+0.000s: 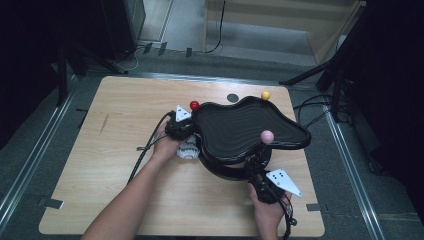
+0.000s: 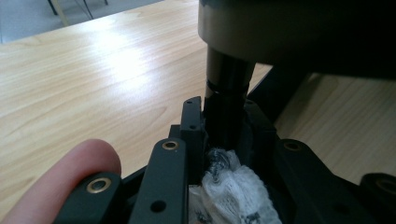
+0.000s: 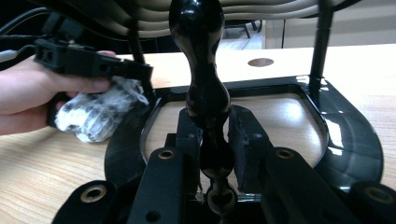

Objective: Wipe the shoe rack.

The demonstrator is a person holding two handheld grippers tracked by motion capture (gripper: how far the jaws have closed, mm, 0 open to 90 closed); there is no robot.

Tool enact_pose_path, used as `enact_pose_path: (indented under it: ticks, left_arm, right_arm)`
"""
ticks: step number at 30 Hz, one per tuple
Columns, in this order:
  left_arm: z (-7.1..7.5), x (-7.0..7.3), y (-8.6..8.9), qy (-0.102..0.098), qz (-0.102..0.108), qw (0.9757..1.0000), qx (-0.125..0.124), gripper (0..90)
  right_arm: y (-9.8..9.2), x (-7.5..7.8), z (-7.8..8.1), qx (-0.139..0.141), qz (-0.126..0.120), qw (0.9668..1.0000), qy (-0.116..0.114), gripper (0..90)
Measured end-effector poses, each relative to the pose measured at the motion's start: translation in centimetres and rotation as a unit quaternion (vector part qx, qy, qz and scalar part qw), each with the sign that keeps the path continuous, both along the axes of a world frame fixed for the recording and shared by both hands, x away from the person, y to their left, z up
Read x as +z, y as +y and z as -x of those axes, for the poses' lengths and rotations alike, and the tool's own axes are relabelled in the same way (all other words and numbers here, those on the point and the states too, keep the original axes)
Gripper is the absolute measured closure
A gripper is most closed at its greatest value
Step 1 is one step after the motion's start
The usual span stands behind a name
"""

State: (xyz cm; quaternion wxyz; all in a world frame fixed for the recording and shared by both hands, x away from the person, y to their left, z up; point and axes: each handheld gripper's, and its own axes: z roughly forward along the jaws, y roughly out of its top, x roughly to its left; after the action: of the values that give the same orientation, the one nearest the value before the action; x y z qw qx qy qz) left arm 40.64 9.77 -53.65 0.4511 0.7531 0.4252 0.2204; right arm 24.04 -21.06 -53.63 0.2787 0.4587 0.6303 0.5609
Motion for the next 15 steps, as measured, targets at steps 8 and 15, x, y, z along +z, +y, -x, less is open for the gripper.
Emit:
enact_pose_path:
  ticks: [8,15]
  left_arm:
    - [3.8,-0.3,3.8,0.001,0.017,0.9997,0.019,74.2]
    - [8.0,-0.5,6.9,-0.001,0.026,0.9991,0.032,73.9]
  right_arm:
    - [1.0,0.0,-0.1,0.016,0.000,0.9999,0.001,75.3]
    - [1.9,0.0,-0.5,0.028,0.000,0.9996,0.002,75.3]
